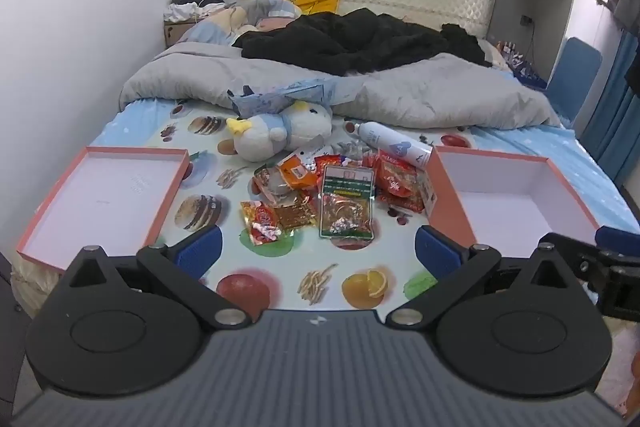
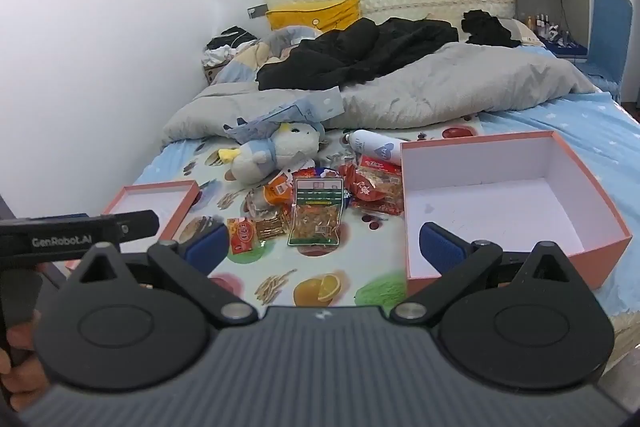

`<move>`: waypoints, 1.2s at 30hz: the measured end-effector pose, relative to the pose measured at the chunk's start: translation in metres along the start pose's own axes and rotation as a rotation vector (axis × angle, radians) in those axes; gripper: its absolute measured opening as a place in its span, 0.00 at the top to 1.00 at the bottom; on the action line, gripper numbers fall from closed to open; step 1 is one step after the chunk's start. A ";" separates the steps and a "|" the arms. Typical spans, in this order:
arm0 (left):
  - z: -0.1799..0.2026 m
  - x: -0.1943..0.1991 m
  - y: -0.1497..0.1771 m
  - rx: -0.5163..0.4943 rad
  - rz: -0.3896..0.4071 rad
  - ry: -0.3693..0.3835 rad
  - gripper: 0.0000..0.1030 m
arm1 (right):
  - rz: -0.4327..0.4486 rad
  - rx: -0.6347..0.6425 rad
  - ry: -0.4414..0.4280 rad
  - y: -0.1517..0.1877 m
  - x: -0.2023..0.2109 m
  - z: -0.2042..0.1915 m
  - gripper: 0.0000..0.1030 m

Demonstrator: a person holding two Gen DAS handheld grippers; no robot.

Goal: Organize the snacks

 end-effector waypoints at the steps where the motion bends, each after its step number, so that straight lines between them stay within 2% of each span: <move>1: 0.000 0.001 0.001 0.000 0.001 0.002 0.00 | -0.002 -0.001 0.001 0.000 0.000 0.000 0.00; 36: -0.007 -0.004 0.005 0.009 -0.008 -0.013 0.00 | -0.032 0.011 -0.006 0.012 -0.006 -0.006 0.00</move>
Point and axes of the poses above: each gripper's, at about its wrist camera, not at the fingertips, and x roughly against the way its jaws point, z to its right, y to its underside, the point moved 6 cm from there along -x, roughly the way its jaws point, and after that the axes turned 13 degrees about z, right-handed, at the moved point
